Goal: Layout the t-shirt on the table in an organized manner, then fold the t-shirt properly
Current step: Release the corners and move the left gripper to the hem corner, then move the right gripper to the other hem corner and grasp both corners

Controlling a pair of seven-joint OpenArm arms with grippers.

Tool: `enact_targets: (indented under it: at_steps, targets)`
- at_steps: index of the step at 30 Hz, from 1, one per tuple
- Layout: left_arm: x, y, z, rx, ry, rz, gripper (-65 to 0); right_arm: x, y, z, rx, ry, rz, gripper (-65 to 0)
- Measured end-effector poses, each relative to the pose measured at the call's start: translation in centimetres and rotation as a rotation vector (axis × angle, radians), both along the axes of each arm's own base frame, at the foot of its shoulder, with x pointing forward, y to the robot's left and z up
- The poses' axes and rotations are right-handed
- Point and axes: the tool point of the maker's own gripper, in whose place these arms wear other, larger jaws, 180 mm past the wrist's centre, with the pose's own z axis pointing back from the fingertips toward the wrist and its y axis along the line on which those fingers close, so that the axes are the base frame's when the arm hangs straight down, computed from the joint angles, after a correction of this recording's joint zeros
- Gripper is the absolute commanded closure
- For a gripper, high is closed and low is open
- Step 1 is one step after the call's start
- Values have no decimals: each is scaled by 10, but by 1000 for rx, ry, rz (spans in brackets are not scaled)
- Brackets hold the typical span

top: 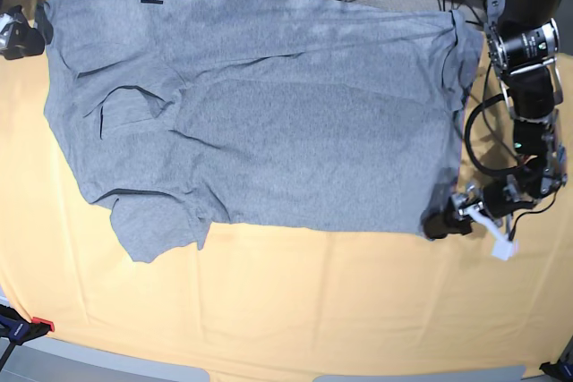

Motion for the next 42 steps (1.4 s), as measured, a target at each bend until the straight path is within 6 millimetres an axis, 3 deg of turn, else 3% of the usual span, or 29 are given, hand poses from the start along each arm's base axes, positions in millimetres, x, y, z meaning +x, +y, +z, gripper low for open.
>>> enact_targets:
  at_steps: [6, 10, 15, 17, 20, 21, 26, 30, 35, 38, 42]
  targets:
    - [1, -27, -6, -52, 5, -26, -494, 4, 6, 5, 41, -33, 5, -332]
    - [-10, -61, -3, -134, 5, -151, -494, 9, 7, 7, 42, -48, 6, -332]
    - [-15, -69, 2, -160, -18, -203, -466, 10, 7, 8, 42, -50, 5, -332]
    - [-14, -67, 2, -147, -13, -206, -370, 13, 7, 9, 42, -60, 6, -332]
    - [-17, -61, -2, -119, 7, -207, -72, 30, 8, 17, 47, -118, 5, -332]
    - [-17, -58, -1, -116, 7, -205, 0, 38, 8, 21, 47, -143, 5, -332]
    - [-14, -46, 5, -94, -3, -193, 0, 77, 4, 34, -6, -270, -13, -332]
    - [-13, -49, 5, -98, -4, -196, 0, 129, 6, 45, -136, -423, 2, -332]
    - [-13, -49, 5, -96, -3, -196, 0, 170, 26, 29, -337, -410, 126, -332]
    - [-13, -49, 5, -96, -3, -197, 0, 196, 29, 26, -380, -402, 35, -333]
    - [-13, -49, 5, -96, -3, -197, 0, 216, 24, 14, -299, -371, -71, -375]
